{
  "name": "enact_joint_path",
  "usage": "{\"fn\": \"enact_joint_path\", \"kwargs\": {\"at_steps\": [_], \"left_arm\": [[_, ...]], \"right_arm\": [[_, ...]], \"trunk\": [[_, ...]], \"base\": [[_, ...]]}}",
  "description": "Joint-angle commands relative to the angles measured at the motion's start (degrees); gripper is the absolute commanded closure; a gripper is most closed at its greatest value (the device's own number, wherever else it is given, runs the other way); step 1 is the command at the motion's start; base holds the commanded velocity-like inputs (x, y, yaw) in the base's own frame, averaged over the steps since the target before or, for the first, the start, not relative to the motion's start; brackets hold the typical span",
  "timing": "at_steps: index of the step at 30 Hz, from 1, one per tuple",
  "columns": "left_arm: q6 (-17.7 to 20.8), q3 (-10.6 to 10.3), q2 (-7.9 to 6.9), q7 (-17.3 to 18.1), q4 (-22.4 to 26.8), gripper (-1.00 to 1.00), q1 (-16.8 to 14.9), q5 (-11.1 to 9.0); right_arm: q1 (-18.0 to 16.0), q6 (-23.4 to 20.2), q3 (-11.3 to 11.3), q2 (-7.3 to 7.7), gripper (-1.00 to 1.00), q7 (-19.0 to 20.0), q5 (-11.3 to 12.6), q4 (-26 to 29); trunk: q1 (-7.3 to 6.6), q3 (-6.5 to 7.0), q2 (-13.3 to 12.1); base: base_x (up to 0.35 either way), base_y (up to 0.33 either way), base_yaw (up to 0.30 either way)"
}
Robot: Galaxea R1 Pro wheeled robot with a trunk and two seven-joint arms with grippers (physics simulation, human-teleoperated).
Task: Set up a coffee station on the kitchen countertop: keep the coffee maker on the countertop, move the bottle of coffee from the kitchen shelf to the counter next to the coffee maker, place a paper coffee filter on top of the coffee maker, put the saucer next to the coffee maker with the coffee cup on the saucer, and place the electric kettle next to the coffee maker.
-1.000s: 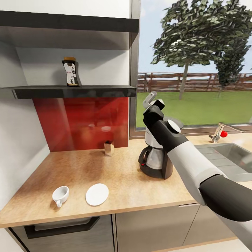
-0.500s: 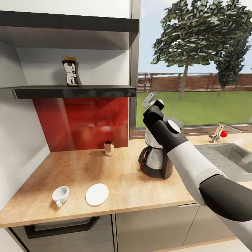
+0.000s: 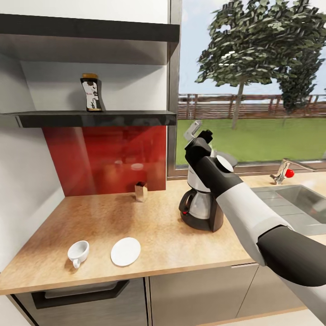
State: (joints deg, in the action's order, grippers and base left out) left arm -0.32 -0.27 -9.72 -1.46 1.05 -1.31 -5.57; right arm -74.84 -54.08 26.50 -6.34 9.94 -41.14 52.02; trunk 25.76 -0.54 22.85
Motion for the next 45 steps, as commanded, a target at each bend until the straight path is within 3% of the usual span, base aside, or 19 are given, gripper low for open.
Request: {"fn": "enact_joint_path", "kwargs": {"at_steps": [1,24,45], "left_arm": [[-0.03,-0.08,-0.01,-0.04,0.00,-1.00,-0.01,-0.58],[-0.17,-0.08,0.05,-0.12,0.09,-1.00,-0.01,-0.58],[0.07,-0.24,0.05,-0.21,0.09,-1.00,-0.01,-0.67]], "right_arm": [[-0.04,-0.24,0.08,0.01,-1.00,0.51,-0.61,0.02],[-0.04,-0.24,0.02,-0.32,-1.00,0.60,-0.69,0.49],[-0.04,-0.27,-0.04,-0.87,-1.00,0.60,-0.69,0.89]], "trunk": [[0.03,-0.06,0.07],[0.03,-0.06,0.07],[0.03,-0.06,0.07]], "base": [[0.000,0.000,0.000],[-0.008,0.000,0.000],[-0.277,0.185,0.000]]}}
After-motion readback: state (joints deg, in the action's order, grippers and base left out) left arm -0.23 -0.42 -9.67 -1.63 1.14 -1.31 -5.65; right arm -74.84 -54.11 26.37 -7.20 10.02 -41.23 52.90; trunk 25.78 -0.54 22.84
